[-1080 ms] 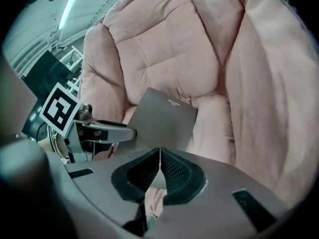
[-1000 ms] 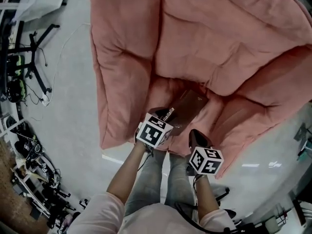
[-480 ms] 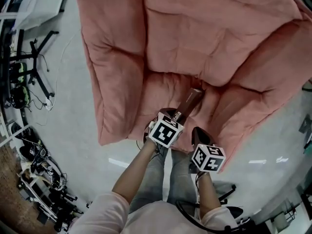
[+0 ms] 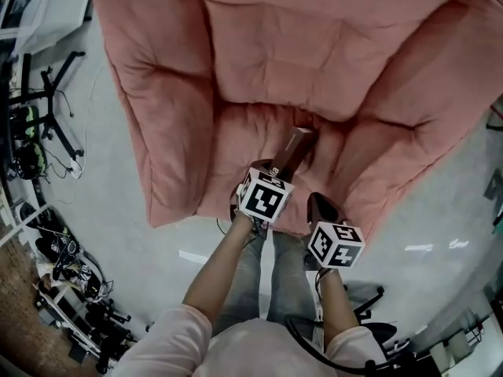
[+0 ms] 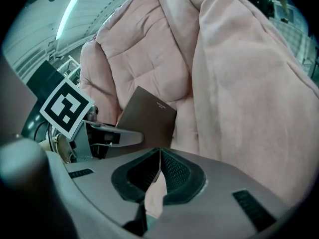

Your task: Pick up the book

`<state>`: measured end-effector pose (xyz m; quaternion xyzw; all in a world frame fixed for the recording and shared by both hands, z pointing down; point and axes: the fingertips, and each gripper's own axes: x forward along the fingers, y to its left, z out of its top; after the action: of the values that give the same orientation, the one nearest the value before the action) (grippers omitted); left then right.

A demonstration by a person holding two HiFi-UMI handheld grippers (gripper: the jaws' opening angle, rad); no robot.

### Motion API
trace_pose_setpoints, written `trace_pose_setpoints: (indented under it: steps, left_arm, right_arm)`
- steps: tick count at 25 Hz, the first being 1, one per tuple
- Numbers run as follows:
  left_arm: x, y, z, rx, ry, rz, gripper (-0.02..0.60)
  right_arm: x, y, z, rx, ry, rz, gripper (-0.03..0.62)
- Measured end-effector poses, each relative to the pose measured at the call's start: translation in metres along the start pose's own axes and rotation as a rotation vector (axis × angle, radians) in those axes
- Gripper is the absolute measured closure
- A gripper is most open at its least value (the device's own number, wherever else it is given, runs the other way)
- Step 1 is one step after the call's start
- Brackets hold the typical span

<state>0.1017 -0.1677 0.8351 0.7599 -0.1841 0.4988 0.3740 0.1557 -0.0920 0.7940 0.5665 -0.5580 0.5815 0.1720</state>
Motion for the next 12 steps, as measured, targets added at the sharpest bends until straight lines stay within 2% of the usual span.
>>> trace_pose_setpoints:
  steps: [6,12]
  left_arm:
    - [-0.039,-0.002,0.010,-0.002,-0.038,0.042,0.437]
    - [-0.111,-0.018,0.022,-0.065,-0.120,0.064,0.437]
  right_arm:
    - [-0.021,0.015,0.024,-0.008,-0.051,0.021,0.562]
    - [-0.063,0.042,0.053,-0.066,-0.086,0.036,0.562]
